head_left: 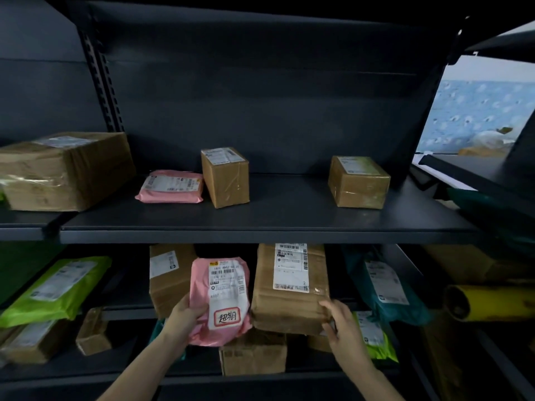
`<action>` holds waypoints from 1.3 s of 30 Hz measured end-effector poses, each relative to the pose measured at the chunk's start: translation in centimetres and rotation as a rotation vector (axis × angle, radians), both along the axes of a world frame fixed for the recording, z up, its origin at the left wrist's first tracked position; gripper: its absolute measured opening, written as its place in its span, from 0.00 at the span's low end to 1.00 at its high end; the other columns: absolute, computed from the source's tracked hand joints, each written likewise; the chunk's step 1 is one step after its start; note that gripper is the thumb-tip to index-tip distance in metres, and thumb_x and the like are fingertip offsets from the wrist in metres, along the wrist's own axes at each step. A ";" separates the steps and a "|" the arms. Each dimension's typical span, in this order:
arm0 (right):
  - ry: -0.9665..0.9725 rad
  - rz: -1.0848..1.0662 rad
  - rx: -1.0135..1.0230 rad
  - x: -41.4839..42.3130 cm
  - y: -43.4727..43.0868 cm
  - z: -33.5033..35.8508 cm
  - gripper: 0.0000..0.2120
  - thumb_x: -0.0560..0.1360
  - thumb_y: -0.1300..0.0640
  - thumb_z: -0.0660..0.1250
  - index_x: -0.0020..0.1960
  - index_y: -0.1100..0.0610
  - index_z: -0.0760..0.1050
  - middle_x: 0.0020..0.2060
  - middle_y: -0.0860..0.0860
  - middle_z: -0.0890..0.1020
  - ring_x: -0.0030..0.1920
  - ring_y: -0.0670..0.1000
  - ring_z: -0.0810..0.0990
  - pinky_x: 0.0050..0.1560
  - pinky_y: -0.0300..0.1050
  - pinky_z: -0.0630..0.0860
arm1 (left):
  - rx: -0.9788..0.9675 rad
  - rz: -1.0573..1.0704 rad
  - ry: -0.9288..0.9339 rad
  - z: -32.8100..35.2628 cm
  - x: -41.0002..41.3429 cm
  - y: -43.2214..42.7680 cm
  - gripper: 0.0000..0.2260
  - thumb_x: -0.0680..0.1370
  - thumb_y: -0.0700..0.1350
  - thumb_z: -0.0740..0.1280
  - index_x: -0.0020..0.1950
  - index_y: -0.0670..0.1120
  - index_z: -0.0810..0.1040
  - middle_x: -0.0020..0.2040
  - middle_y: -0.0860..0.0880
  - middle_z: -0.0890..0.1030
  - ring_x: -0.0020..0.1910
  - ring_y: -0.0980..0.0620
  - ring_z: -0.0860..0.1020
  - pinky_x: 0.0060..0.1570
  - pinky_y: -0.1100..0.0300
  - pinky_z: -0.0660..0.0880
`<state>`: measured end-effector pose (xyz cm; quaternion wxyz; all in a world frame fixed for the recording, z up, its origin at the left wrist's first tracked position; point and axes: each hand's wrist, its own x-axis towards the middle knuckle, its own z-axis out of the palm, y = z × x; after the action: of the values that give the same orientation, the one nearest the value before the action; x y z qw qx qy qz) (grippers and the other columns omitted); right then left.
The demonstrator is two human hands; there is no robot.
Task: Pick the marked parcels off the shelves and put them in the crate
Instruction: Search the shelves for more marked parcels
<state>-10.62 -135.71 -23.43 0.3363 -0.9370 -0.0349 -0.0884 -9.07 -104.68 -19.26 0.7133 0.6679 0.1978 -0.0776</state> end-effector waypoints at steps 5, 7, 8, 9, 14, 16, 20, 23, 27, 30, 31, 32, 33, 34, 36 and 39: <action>0.025 -0.014 -0.001 0.5 0.9 0.2 0.22 0.78 0.61 0.62 0.69 0.47 0.65 0.69 0.50 0.65 0.63 0.46 0.70 0.61 0.33 0.65 | -0.031 0.006 -0.029 -0.1 -0.3 0.4 0.19 0.75 0.42 0.68 0.66 0.43 0.71 0.55 0.40 0.82 0.56 0.37 0.79 0.63 0.37 0.70; 0.020 -0.021 -0.003 1.2 1.4 0.6 0.22 0.78 0.59 0.63 0.70 0.47 0.64 0.69 0.50 0.66 0.64 0.47 0.70 0.62 0.36 0.66 | -0.044 0.027 -0.040 0.0 -0.2 0.9 0.19 0.75 0.41 0.68 0.66 0.42 0.71 0.55 0.40 0.81 0.55 0.37 0.79 0.62 0.37 0.70; 0.023 -0.032 0.002 1.7 1.8 0.9 0.23 0.78 0.58 0.62 0.70 0.47 0.63 0.69 0.50 0.66 0.64 0.47 0.70 0.63 0.38 0.68 | -0.049 0.034 -0.040 0.1 -0.2 1.1 0.19 0.75 0.40 0.67 0.65 0.42 0.71 0.55 0.39 0.81 0.55 0.36 0.79 0.62 0.36 0.70; 0.026 -0.045 0.007 2.3 2.2 1.2 0.23 0.78 0.57 0.62 0.71 0.47 0.63 0.69 0.51 0.66 0.65 0.49 0.70 0.64 0.41 0.69 | -0.055 0.040 -0.038 0.1 -0.3 1.4 0.18 0.75 0.39 0.66 0.65 0.42 0.72 0.55 0.39 0.81 0.55 0.36 0.79 0.63 0.36 0.70; 0.000 -0.060 -0.029 6.1 4.9 2.6 0.23 0.79 0.56 0.60 0.72 0.49 0.61 0.70 0.55 0.67 0.64 0.52 0.74 0.60 0.42 0.74 | -0.048 0.029 -0.051 0.2 -1.5 2.5 0.12 0.76 0.40 0.66 0.59 0.45 0.76 0.52 0.41 0.84 0.54 0.37 0.80 0.62 0.36 0.70; 0.011 -0.059 -0.026 7.3 5.9 2.7 0.23 0.79 0.57 0.58 0.73 0.49 0.60 0.69 0.55 0.67 0.61 0.52 0.75 0.57 0.43 0.76 | -0.045 0.031 -0.051 0.0 -2.1 3.0 0.12 0.76 0.40 0.66 0.58 0.47 0.76 0.52 0.42 0.84 0.54 0.37 0.81 0.62 0.36 0.70; 0.013 -0.046 -0.046 9.1 6.9 2.5 0.23 0.80 0.57 0.56 0.73 0.48 0.59 0.67 0.56 0.67 0.59 0.53 0.76 0.55 0.45 0.76 | -0.057 0.046 -0.062 -0.6 -3.3 3.4 0.13 0.75 0.39 0.67 0.59 0.47 0.76 0.51 0.43 0.85 0.52 0.39 0.82 0.60 0.37 0.73; 0.024 -0.029 -0.047 9.4 6.7 2.1 0.24 0.80 0.57 0.56 0.74 0.47 0.56 0.68 0.56 0.66 0.60 0.54 0.75 0.56 0.44 0.76 | -0.068 0.044 -0.075 -0.7 -4.1 3.1 0.15 0.74 0.39 0.68 0.60 0.46 0.76 0.52 0.43 0.85 0.51 0.40 0.83 0.58 0.39 0.75; 0.007 -0.002 -0.051 8.0 5.4 1.6 0.28 0.80 0.55 0.58 0.76 0.47 0.51 0.71 0.55 0.64 0.63 0.53 0.74 0.54 0.41 0.75 | -0.079 0.046 -0.071 -1.1 -4.8 2.0 0.17 0.73 0.39 0.69 0.62 0.45 0.75 0.52 0.41 0.84 0.52 0.39 0.82 0.59 0.38 0.74; 0.007 -0.039 -0.048 6.4 4.0 1.3 0.28 0.79 0.54 0.60 0.75 0.48 0.53 0.70 0.54 0.66 0.63 0.53 0.74 0.55 0.42 0.75 | -0.068 0.016 -0.061 -0.9 -5.0 0.9 0.15 0.74 0.38 0.68 0.60 0.44 0.75 0.51 0.40 0.84 0.52 0.37 0.82 0.60 0.38 0.73; 0.015 -0.059 -0.042 5.8 3.5 1.2 0.28 0.78 0.54 0.61 0.75 0.48 0.54 0.70 0.54 0.66 0.63 0.53 0.74 0.55 0.43 0.75 | -0.062 0.000 -0.061 -0.9 -5.0 0.6 0.14 0.74 0.38 0.67 0.59 0.44 0.75 0.51 0.40 0.84 0.52 0.37 0.82 0.60 0.37 0.73; 0.022 -0.079 -0.042 5.2 2.9 1.1 0.27 0.78 0.53 0.61 0.75 0.49 0.55 0.70 0.54 0.67 0.64 0.53 0.74 0.56 0.43 0.74 | -0.058 -0.019 -0.061 -0.8 -5.0 0.3 0.13 0.75 0.38 0.67 0.59 0.44 0.76 0.51 0.40 0.84 0.51 0.37 0.82 0.60 0.37 0.73; 0.028 -0.098 -0.048 4.6 2.4 1.0 0.27 0.78 0.53 0.61 0.75 0.50 0.56 0.69 0.54 0.68 0.64 0.53 0.73 0.57 0.44 0.73 | -0.058 -0.042 -0.063 -0.7 -5.0 0.0 0.12 0.76 0.38 0.66 0.59 0.43 0.76 0.51 0.40 0.84 0.52 0.37 0.82 0.60 0.37 0.73; 0.030 -0.116 -0.053 3.9 1.8 1.0 0.26 0.78 0.53 0.61 0.74 0.51 0.57 0.68 0.54 0.69 0.64 0.53 0.73 0.58 0.43 0.72 | -0.061 -0.060 -0.063 -0.8 -4.9 -0.3 0.12 0.76 0.38 0.66 0.60 0.42 0.76 0.51 0.39 0.84 0.52 0.37 0.82 0.60 0.37 0.73; 0.035 -0.155 -0.058 2.5 0.7 0.9 0.25 0.79 0.53 0.61 0.73 0.53 0.59 0.67 0.54 0.69 0.64 0.52 0.72 0.59 0.42 0.70 | -0.070 -0.087 -0.061 -1.1 -4.9 -0.9 0.13 0.76 0.38 0.66 0.61 0.41 0.75 0.52 0.38 0.84 0.53 0.36 0.81 0.60 0.36 0.73; 0.060 -0.204 -0.072 0.0 -1.2 0.9 0.23 0.79 0.52 0.60 0.72 0.54 0.60 0.68 0.52 0.69 0.65 0.51 0.70 0.61 0.41 0.70 | -0.087 -0.147 -0.052 -1.8 -5.0 -2.5 0.15 0.74 0.38 0.67 0.61 0.40 0.75 0.51 0.38 0.84 0.51 0.36 0.82 0.58 0.38 0.74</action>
<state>-10.65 -136.93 -22.55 0.2926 -0.9493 0.0676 -0.0929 -14.03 -107.18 -21.02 0.7390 0.6507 0.1259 -0.1207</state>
